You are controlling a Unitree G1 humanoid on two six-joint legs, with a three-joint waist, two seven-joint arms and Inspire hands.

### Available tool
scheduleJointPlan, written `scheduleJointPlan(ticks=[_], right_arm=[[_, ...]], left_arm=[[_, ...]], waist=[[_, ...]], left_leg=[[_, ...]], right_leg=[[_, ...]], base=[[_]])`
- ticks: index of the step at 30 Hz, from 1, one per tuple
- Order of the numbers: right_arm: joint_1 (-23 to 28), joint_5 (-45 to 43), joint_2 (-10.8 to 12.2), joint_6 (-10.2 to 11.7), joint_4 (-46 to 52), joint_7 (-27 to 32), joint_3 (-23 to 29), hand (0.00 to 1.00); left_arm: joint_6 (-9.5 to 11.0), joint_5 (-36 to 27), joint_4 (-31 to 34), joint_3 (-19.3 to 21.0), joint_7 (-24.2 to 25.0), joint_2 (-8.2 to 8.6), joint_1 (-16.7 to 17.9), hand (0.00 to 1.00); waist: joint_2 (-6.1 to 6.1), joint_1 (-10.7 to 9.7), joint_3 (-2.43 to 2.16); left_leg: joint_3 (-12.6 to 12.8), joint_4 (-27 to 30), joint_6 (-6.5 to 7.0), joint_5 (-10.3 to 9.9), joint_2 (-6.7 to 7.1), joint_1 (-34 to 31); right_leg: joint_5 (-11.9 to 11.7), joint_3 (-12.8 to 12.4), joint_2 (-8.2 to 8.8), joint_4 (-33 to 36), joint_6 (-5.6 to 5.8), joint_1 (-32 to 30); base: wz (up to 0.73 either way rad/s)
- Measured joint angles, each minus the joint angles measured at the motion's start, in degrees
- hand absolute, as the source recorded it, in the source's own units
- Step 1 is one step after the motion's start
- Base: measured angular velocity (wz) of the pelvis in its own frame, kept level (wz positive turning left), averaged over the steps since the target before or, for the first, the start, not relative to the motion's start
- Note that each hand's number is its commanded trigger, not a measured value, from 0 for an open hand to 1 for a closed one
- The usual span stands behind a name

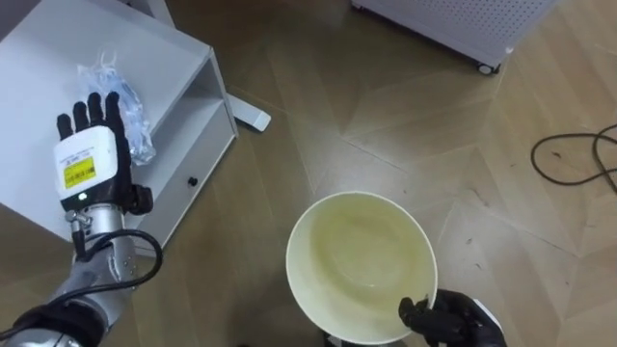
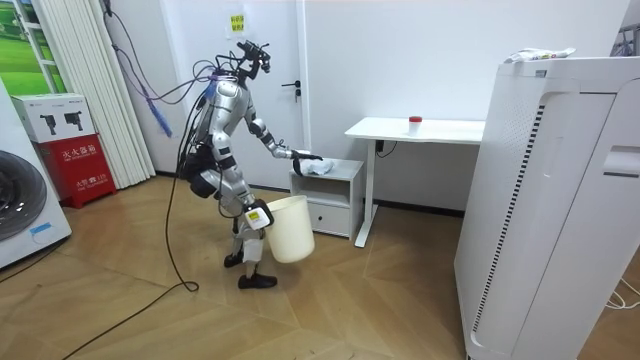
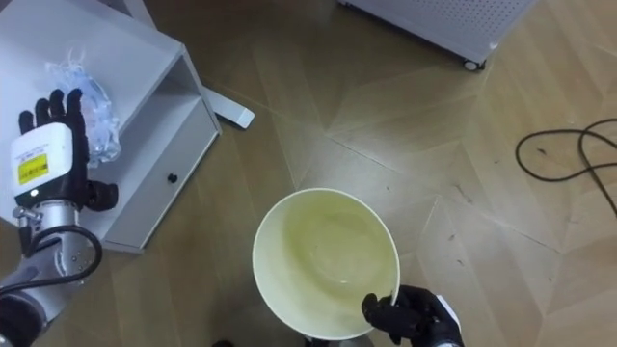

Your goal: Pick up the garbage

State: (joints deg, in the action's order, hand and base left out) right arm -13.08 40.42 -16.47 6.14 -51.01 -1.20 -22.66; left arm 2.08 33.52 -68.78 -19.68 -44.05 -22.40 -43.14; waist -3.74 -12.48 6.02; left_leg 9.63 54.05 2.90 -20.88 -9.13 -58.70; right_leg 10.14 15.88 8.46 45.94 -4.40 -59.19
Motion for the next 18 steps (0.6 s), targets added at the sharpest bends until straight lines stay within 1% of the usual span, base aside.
scheduleJointPlan(ticks=[5,7,8,9,10,11,14,18], right_arm=[[0.02,-0.04,-0.82,-0.23,0.3,-0.52,1.05,1.0],[0.03,-0.04,-0.85,-0.5,0.38,-0.12,1.06,1.0],[0.02,-0.04,-0.85,-0.6,0.46,0.09,1.06,1.0],[0.02,-0.04,-0.85,-0.6,0.51,0.25,1.06,1.0],[0.02,-0.04,-0.85,-0.65,0.56,0.51,1.04,1.0],[0.02,-0.02,-0.85,-0.65,0.59,0.63,1.02,1.0],[0.03,-0.03,-0.85,-0.78,0.56,1.03,1.07,1.0],[0.04,-0.08,-0.9,-1.04,0.5,1.06,1.44,1.0]], left_arm=[[-1.94,0.54,0.01,-1.97,4.83,0.05,0.01,0.0],[-2.25,1.06,-0.01,-2.45,6.23,0.28,0.02,0.01],[-2.25,1.08,0.02,-2.8,6.83,0.34,-0.01,0.33],[-2.26,1.09,0.02,-3.05,7.06,0.34,-0.02,0.55],[-2.32,1.1,0.02,-3.24,7.53,0.36,-0.02,0.89],[-2.55,1.09,0.02,-3.68,7.96,0.36,-0.03,1.0],[-2.8,1.08,0.13,-4.21,8.6,0.49,-0.08,1.0],[-3.35,1.08,0.86,-4.2,8.26,0.37,-0.58,1.0]], waist=[[0.0,0.04,0.0],[0.0,0.06,0.0],[0.0,0.04,0.0],[0.0,0.06,0.0],[0.0,0.06,0.0],[0.0,0.05,0.0],[-0.03,0.01,-0.02],[-0.17,0.02,-0.11]], left_leg=[[-0.13,1.05,0.11,-0.33,-0.03,-1.87],[-0.27,1.62,0.07,-0.6,-0.08,-2.0],[-0.31,1.81,0.1,-0.69,-0.05,-1.98],[-0.31,1.85,0.1,-0.69,-0.04,-1.97],[-0.3,1.94,0.11,-0.69,-0.05,-1.96],[-0.31,2.06,0.11,-0.69,-0.07,-1.96],[-0.3,2.31,0.13,-0.71,0.02,-1.92],[-0.19,2.43,0.14,-0.7,0.06,-1.78]], right_leg=[[0.44,-0.03,0.16,1.33,-0.04,-1.94],[0.74,-0.03,0.23,1.99,-0.05,-2.04],[0.92,-0.04,0.32,2.08,-0.03,-2.04],[0.94,-0.04,0.35,2.14,-0.04,-2.04],[0.95,-0.07,0.36,2.25,-0.05,-2.04],[0.96,-0.08,0.37,2.35,-0.07,-2.04],[1.06,-0.09,0.62,2.83,-0.17,-2.04],[1.08,-0.13,0.76,3.07,-0.21,-1.99]], base=[[0.0],[0.0],[0.0],[0.0],[0.0],[0.0],[0.0],[0.0]])
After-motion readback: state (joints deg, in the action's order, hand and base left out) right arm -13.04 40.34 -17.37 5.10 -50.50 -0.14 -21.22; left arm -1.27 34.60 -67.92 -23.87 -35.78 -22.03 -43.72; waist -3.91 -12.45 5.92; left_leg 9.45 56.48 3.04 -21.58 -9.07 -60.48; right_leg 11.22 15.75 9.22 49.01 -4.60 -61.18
